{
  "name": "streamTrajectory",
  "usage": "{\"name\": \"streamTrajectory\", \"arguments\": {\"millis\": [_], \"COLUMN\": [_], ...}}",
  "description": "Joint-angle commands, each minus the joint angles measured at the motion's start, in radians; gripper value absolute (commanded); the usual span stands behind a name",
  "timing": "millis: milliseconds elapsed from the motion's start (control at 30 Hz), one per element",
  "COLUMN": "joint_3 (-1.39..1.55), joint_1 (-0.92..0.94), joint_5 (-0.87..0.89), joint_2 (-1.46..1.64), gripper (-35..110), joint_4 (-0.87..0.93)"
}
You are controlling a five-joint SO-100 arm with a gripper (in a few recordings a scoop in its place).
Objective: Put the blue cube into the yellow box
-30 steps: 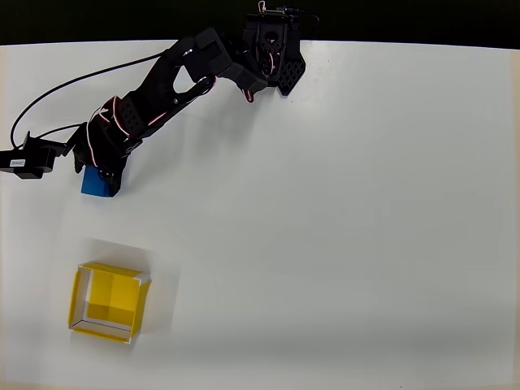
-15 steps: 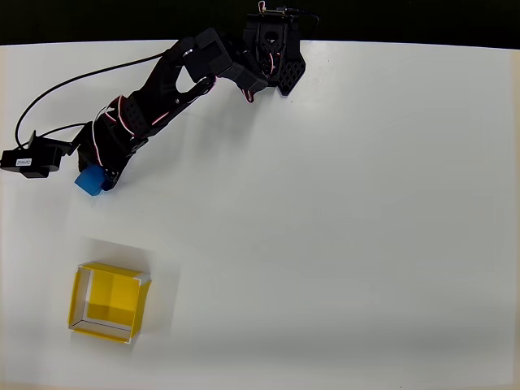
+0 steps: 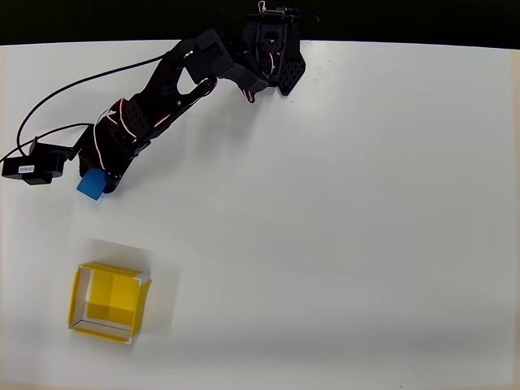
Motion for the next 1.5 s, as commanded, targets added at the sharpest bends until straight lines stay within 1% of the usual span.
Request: {"name": "streamTrajectory", "arguments": {"millis": [0,133,500,667,1100,1467], "joint_3": [-0.123,-0.296,-0.736,-0.893,-1.181,-1.278], "joint_1": [-0.055,-0.104,-0.201,-0.222,-0.319,-0.379], "joint_5": [0.031,0.075,0.215,0.230,0.302,0.308], "joint_2": [0.206,0.176,-0.060,-0.199,-0.483,-0.637], "gripper": [18,18,18,18,18,18], "joint_4": [-0.031,-0.032,-0.072,-0.081,-0.117,-0.137]}}
